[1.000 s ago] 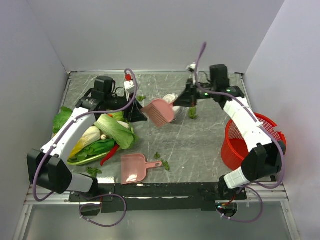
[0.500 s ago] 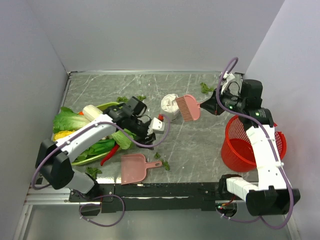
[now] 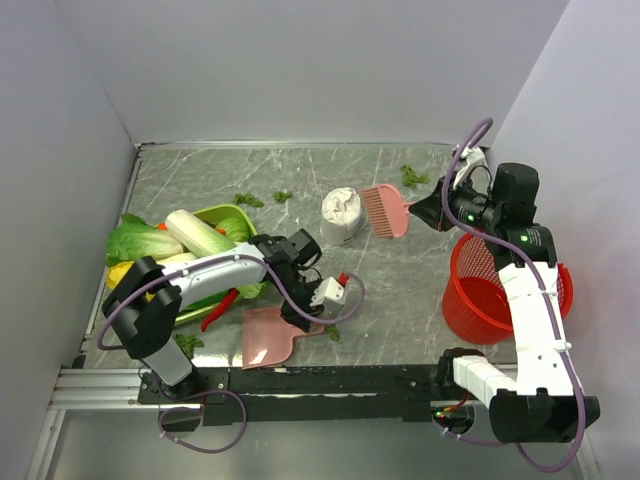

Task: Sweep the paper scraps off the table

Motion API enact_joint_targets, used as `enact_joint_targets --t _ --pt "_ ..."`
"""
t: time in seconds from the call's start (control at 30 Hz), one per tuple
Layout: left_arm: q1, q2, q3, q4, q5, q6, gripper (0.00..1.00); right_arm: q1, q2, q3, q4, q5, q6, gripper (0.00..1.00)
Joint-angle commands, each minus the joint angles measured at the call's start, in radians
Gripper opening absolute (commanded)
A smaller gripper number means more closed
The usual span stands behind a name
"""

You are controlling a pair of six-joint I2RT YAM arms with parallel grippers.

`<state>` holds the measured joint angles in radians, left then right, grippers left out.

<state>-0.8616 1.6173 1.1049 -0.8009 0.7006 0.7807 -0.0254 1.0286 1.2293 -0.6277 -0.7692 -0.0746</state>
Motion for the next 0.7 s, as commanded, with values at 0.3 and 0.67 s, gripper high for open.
enact_joint_targets --t 0.3,0.67 --pt "-0.071 0.127 0.044 0.043 -0.058 0.02 0.27 -0.016 -0.088 0.009 0.029 -0.027 0.024 0.0" --pt "-0.079 0.156 0.085 0.006 -0.058 0.034 0.2 -0.027 -0.119 -0.001 0.028 -0.024 0.025 0.0"
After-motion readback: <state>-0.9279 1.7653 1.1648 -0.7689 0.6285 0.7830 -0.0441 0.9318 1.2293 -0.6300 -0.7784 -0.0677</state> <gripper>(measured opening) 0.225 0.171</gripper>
